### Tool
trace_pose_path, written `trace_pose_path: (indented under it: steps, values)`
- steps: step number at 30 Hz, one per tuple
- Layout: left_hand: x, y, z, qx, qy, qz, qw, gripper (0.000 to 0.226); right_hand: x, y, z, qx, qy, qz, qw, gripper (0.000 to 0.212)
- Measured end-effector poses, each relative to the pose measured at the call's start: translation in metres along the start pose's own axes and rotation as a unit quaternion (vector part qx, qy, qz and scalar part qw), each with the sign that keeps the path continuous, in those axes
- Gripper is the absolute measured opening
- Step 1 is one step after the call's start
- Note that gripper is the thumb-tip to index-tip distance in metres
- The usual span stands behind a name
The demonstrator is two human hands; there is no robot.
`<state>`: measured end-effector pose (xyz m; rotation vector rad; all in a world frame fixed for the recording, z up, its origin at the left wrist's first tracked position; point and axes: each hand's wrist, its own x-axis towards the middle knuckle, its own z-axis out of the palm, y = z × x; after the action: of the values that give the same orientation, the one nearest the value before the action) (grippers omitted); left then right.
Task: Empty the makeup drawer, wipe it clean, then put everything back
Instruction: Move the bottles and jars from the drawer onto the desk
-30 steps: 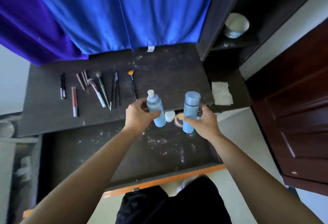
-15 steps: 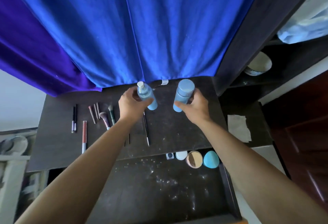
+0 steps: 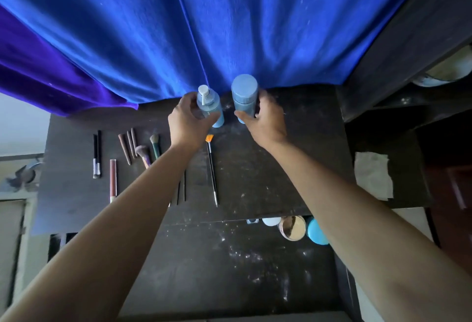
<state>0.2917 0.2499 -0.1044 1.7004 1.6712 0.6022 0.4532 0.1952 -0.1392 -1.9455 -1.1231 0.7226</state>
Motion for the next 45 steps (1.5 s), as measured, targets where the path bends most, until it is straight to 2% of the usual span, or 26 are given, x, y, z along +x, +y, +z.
trace_pose_path:
  steps: [4,8,10,12,14,17,23,29,35,38,42,45]
  values:
    - [-0.004,-0.001,-0.003,0.027,-0.020,0.007,0.999,0.048,-0.005,-0.009,-0.011,-0.036,-0.044,0.023,0.998,0.069]
    - [-0.022,-0.005,-0.016,0.049,-0.015,0.058,0.997,0.076,-0.026,-0.019,-0.036,-0.104,-0.061,-0.009,0.993,0.081]
    - [-0.049,-0.004,-0.026,0.088,0.026,0.121,0.988,0.075,-0.048,-0.020,-0.049,-0.166,0.000,-0.068,0.984,0.076]
    - [-0.082,-0.008,-0.035,0.148,0.063,0.190,0.969,0.069,-0.075,-0.014,-0.062,-0.261,0.081,-0.138,0.952,0.069]
    - [-0.115,-0.019,-0.040,0.188,0.068,0.232,0.952,0.065,-0.109,-0.005,-0.072,-0.318,0.096,-0.151,0.931,0.067]
    - [-0.158,-0.044,-0.037,0.206,0.031,0.269,0.940,0.064,-0.167,0.020,-0.083,-0.353,0.085,-0.110,0.925,0.070]
    - [-0.223,-0.084,-0.002,0.213,-0.075,0.293,0.929,0.064,-0.270,0.084,-0.089,-0.390,0.020,-0.013,0.920,0.071]
    - [-0.268,-0.106,0.039,0.226,-0.178,0.320,0.903,0.062,-0.324,0.132,-0.084,-0.408,-0.046,0.056,0.910,0.070]
    - [-0.290,-0.123,0.096,0.246,-0.239,0.329,0.880,0.066,-0.308,0.176,-0.068,-0.414,-0.098,0.016,0.905,0.063]
    - [-0.290,-0.129,0.126,0.246,-0.245,0.331,0.877,0.065,-0.295,0.197,-0.059,-0.423,-0.072,-0.024,0.903,0.069]
    - [-0.287,-0.133,0.154,0.272,-0.247,0.351,0.861,0.067,-0.292,0.219,-0.052,-0.425,-0.043,-0.028,0.904,0.078]
    - [-0.286,-0.139,0.164,0.286,-0.238,0.344,0.862,0.068,-0.298,0.227,-0.046,-0.415,-0.022,-0.039,0.909,0.078]
